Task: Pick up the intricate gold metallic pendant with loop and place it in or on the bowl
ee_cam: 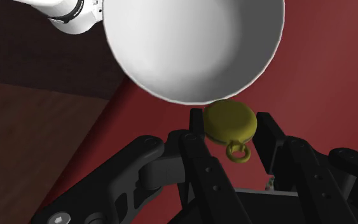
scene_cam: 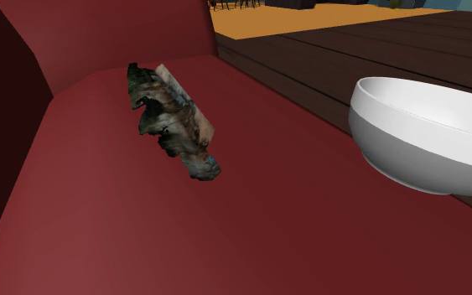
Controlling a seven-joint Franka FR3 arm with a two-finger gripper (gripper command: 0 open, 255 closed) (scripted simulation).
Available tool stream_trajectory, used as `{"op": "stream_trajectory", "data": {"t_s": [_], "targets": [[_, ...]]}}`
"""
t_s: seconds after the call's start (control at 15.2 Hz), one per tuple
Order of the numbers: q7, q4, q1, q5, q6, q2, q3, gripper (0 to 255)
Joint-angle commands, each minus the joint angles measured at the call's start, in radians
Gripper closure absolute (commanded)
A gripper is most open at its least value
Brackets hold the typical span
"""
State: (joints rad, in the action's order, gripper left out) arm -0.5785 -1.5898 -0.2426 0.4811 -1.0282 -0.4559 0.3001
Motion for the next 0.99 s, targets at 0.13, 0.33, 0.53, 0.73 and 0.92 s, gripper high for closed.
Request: {"op": "stream_trajectory", "data": {"t_s": [0.13, 0.33, 0.53, 0.73, 0.92], "targets": [[-0.042, -0.08, -0.019, 0.049, 0.021, -0.118, 0.005, 255], [-0.077, -0.125, -0.034, 0.086, 0.043, -0.198, 0.009, 255], [-0.056, -0.191, -0.035, 0.084, 0.012, -0.23, 0.011, 255], [-0.036, -0.255, -0.037, 0.083, -0.019, -0.26, 0.014, 255], [-0.018, -0.316, -0.038, 0.083, -0.049, -0.288, 0.018, 255]]}}
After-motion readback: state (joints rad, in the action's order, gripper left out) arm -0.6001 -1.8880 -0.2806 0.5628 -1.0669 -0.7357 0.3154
